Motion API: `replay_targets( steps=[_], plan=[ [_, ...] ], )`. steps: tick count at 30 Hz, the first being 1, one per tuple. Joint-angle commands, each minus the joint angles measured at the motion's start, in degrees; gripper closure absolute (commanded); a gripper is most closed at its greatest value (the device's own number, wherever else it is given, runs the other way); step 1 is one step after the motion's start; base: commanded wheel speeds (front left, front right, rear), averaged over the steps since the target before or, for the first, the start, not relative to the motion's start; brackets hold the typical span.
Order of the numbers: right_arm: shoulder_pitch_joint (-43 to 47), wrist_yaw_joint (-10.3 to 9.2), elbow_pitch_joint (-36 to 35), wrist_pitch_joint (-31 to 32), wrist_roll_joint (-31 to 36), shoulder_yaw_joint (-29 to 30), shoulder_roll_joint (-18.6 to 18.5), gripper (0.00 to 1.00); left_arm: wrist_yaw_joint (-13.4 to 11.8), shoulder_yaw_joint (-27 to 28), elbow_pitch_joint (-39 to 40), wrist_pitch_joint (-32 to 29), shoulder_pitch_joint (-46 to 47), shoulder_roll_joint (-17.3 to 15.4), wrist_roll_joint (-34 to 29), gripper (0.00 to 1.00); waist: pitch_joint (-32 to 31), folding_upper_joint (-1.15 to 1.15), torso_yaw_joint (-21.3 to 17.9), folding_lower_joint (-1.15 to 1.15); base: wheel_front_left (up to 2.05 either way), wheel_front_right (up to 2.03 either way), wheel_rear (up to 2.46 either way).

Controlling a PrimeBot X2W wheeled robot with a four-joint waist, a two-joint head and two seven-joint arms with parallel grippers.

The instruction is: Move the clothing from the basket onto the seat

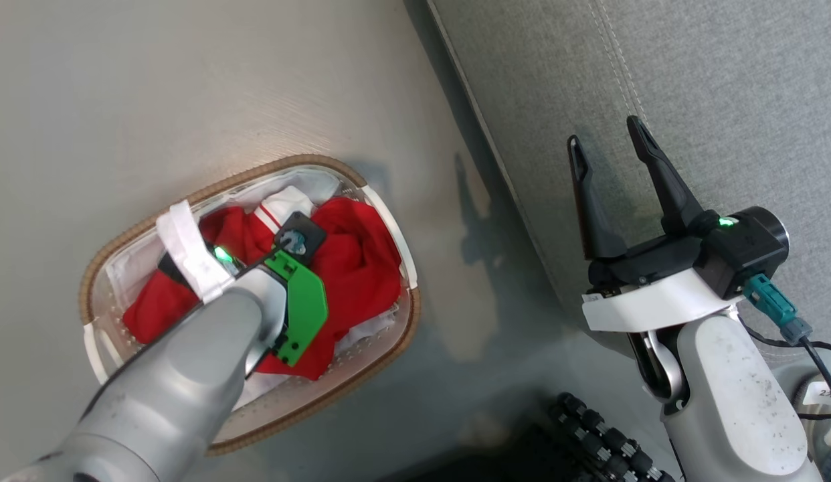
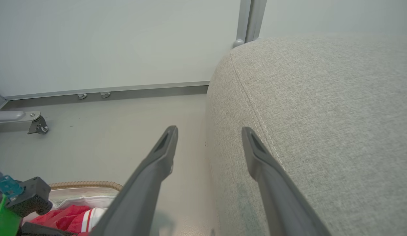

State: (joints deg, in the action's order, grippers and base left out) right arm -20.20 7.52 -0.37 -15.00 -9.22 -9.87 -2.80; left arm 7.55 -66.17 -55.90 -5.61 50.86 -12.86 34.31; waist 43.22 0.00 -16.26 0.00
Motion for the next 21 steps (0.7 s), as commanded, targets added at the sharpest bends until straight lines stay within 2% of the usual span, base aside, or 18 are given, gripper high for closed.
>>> replay_targets(
  steps=[1,10,16,21],
  plan=[
    [1.1,-0.06,0.5,-0.3,0.7,0.3,-0.2,0.00,-0.1,0.4,0.5,1.4,-1.8,0.3,1.0,1.00,-2.6,0.00,2.0,0.00,0.00,0.00,0.00],
    [4.8,-0.07,2.7,-0.3,4.1,2.5,-0.2,0.00,-0.2,2.4,4.0,11.9,-5.9,0.0,3.8,1.00,-12.1,0.00,7.3,0.00,0.00,0.00,0.00],
    [9.0,-0.07,4.6,-0.3,7.0,3.9,-0.2,0.00,-0.6,3.3,7.3,17.1,-7.8,-0.5,4.3,1.00,-20.8,0.00,11.1,0.00,0.00,0.00,0.00],
    [13.3,-0.07,5.8,-0.3,7.9,5.0,-0.2,0.00,-1.6,4.5,11.8,19.3,-8.3,-2.9,4.0,1.00,-28.5,0.00,13.2,0.00,0.00,0.00,0.00]
  ],
)
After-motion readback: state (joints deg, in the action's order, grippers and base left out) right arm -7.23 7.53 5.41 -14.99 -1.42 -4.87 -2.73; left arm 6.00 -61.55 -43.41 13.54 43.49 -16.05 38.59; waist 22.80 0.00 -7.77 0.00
